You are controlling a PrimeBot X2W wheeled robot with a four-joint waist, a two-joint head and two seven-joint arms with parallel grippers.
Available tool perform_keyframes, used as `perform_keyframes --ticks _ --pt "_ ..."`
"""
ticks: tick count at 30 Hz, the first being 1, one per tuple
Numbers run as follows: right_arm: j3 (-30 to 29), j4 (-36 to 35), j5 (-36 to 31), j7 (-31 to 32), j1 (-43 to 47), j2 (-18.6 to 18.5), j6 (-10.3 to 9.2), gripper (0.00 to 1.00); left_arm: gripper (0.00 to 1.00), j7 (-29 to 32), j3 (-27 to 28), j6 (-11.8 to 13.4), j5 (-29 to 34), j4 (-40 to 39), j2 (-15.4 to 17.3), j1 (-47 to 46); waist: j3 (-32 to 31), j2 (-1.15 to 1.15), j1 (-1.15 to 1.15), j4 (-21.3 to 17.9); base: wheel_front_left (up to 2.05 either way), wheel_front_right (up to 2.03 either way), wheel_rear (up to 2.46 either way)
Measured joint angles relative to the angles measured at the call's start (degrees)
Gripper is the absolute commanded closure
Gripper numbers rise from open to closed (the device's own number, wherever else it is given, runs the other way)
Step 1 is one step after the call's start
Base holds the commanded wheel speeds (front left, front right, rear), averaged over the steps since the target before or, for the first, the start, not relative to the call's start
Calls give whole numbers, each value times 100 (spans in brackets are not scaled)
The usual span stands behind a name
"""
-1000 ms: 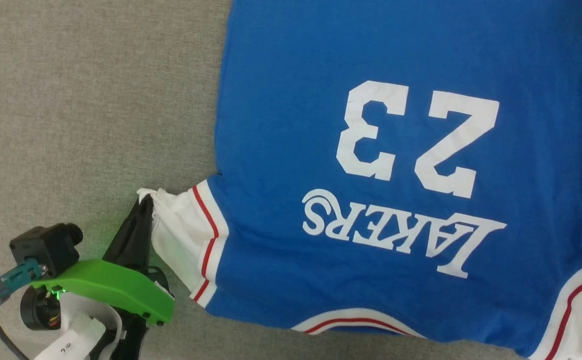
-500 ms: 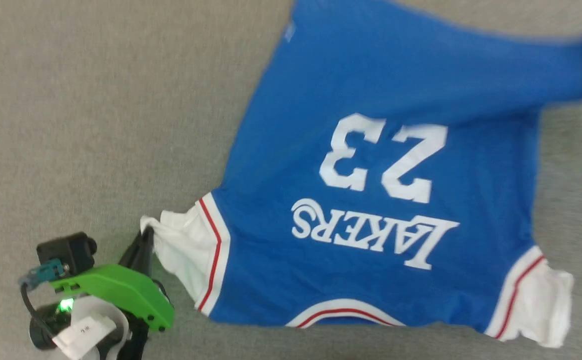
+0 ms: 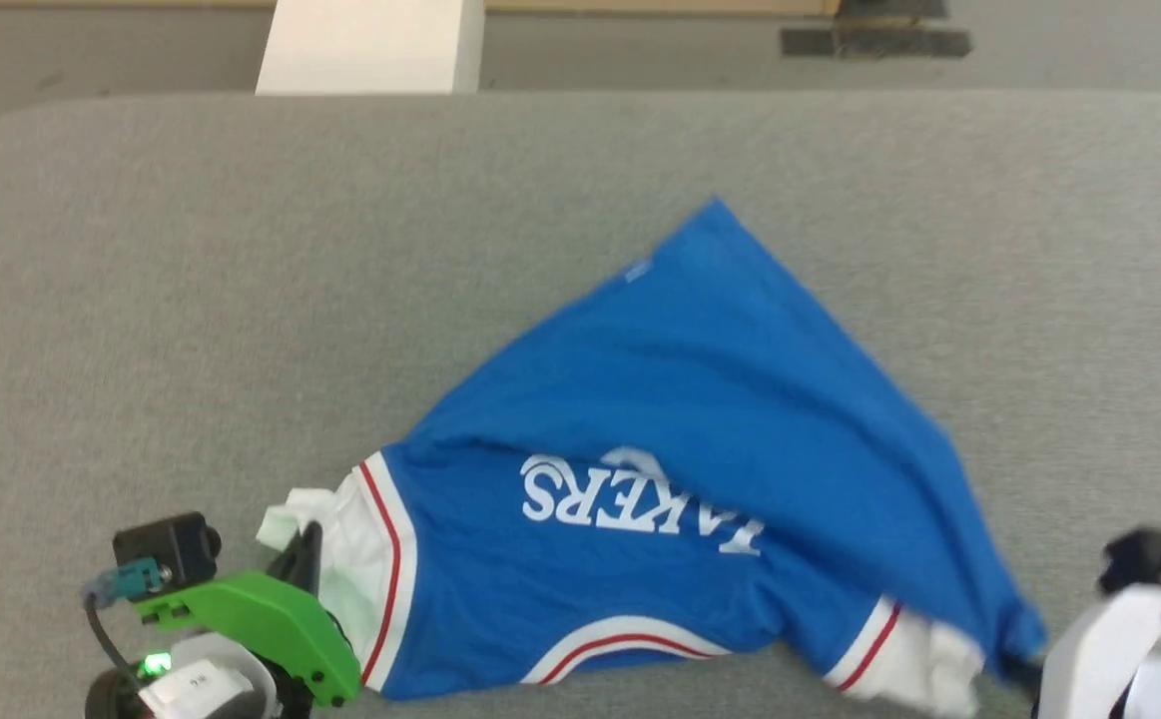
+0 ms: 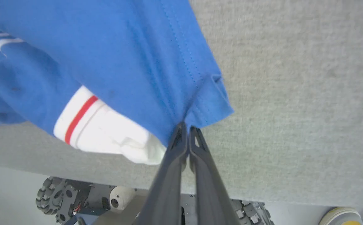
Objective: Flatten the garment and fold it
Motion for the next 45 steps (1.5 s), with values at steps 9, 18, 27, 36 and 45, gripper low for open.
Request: perform_keyframes --ticks 9,18,27,36,45 --pt "-508 -85 578 -1368 -291 169 0 0 100 -111 13 -2 -70 258 -37 47 -398 0 0 -170 0 0 0" --pt "250 526 345 -2212 -2502 -179 0 0 100 -137 64 -11 -108 85 14 9 -212 0 0 -91 0 0 0" --pt "1596 2410 -639 -1362 -4675 -689 0 0 100 -209 -70 -35 -97 -193 -4 -326 423 0 0 322 0 0 0" --pt "2693 3816 -1122 -492 -5999 -940 0 0 100 -342 -198 -104 -96 -221 -116 -570 1155 0 0 872 0 0 0" --pt "3310 4408 -915 -12 -6562 -1036 0 55 100 -461 -230 -162 -97 -100 -159 -748 1688 0 0 1226 0 0 0"
